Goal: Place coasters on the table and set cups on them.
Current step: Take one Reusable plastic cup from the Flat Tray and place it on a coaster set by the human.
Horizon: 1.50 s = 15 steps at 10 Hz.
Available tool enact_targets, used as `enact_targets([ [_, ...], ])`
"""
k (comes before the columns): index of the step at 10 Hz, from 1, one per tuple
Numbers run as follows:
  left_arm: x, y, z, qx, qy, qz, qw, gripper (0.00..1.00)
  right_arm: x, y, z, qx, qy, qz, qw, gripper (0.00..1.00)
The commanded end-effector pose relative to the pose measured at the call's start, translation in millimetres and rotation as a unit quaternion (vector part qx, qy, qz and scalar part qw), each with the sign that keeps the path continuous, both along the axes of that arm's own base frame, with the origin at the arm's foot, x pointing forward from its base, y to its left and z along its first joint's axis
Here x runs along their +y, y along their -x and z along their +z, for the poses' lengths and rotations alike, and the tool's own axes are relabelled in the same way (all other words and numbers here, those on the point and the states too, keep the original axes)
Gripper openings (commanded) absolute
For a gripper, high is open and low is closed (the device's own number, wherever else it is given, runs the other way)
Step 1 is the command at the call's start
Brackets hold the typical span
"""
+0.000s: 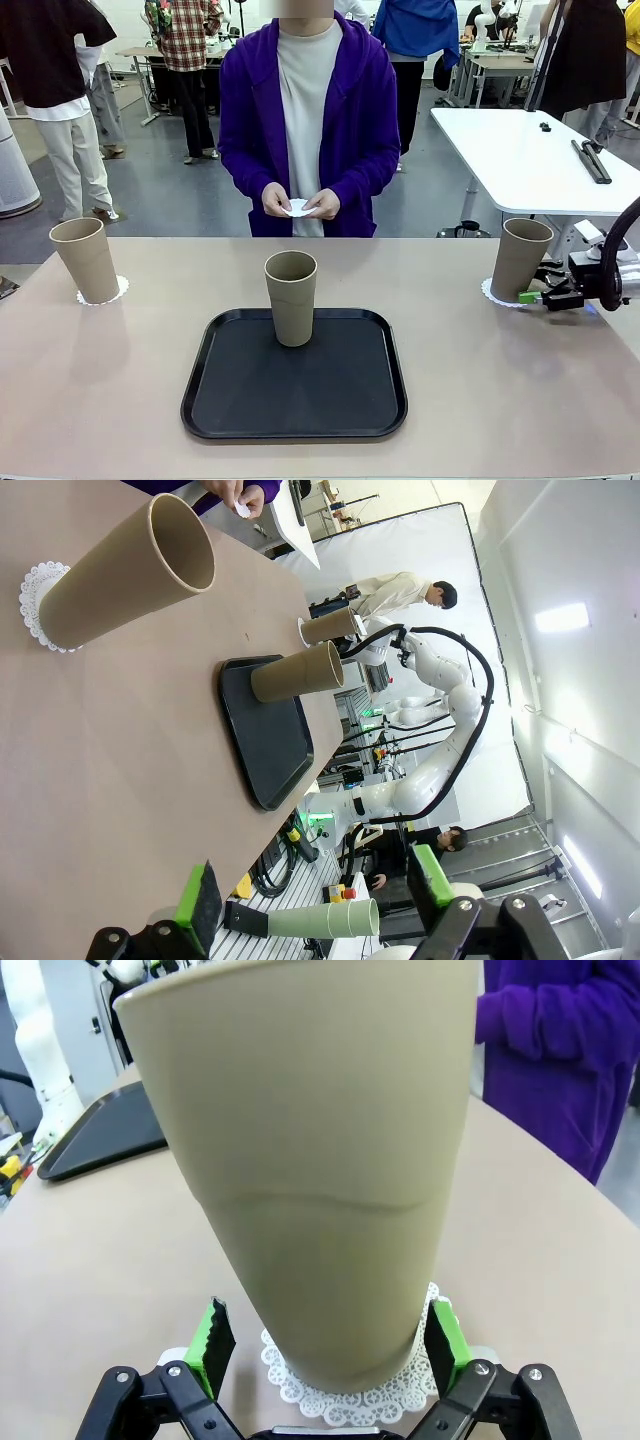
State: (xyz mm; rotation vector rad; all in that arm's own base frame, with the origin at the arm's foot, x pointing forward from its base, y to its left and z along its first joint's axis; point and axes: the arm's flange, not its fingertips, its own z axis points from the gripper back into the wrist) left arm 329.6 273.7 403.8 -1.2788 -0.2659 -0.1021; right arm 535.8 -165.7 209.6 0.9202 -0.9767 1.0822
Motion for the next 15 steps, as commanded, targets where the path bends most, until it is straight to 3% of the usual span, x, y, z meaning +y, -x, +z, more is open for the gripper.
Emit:
enact_targets([
  [1, 1.2, 0.3, 2.6, -0.002, 0.004, 0.003, 1.000, 1.00, 2.1, 4.0, 13.8, 0.016, 0.035, 0.009, 0.999, 1.00],
  [4, 1.2, 0.3, 2.6, -0.002, 0.004, 0.003, 1.000, 1.00, -16.1, 21.2, 29.7, 0.016, 0.080, -0.006, 0.997, 1.00],
  [7, 1.2, 0.3, 2.6, -0.002, 0.004, 0.003, 1.000, 1.00, -27.2, 55.5, 60.0, 0.043, 0.112, -0.025, 0.992, 1.00],
  [9, 1.2, 0.3, 2.6, -0.002, 0.004, 0.003, 1.000, 1.00, 2.7, 89.3, 100.3, 0.105, 0.154, -0.066, 0.980, 1.00],
  [10, 1.2, 0.3, 2.6, -0.002, 0.004, 0.003, 1.000, 1.00, 14.6, 106.1, 128.6, 0.141, 0.191, -0.098, 0.966, 1.00],
  [13, 1.2, 0.3, 2.6, -0.002, 0.004, 0.003, 1.000, 1.00, 49.0, 147.0, 203.1, 0.208, 0.287, -0.113, 0.928, 1.00],
  [15, 1.2, 0.3, 2.6, -0.002, 0.004, 0.003, 1.000, 1.00, 79.2, 162.8, 256.1, 0.208, 0.324, -0.111, 0.916, 1.00],
])
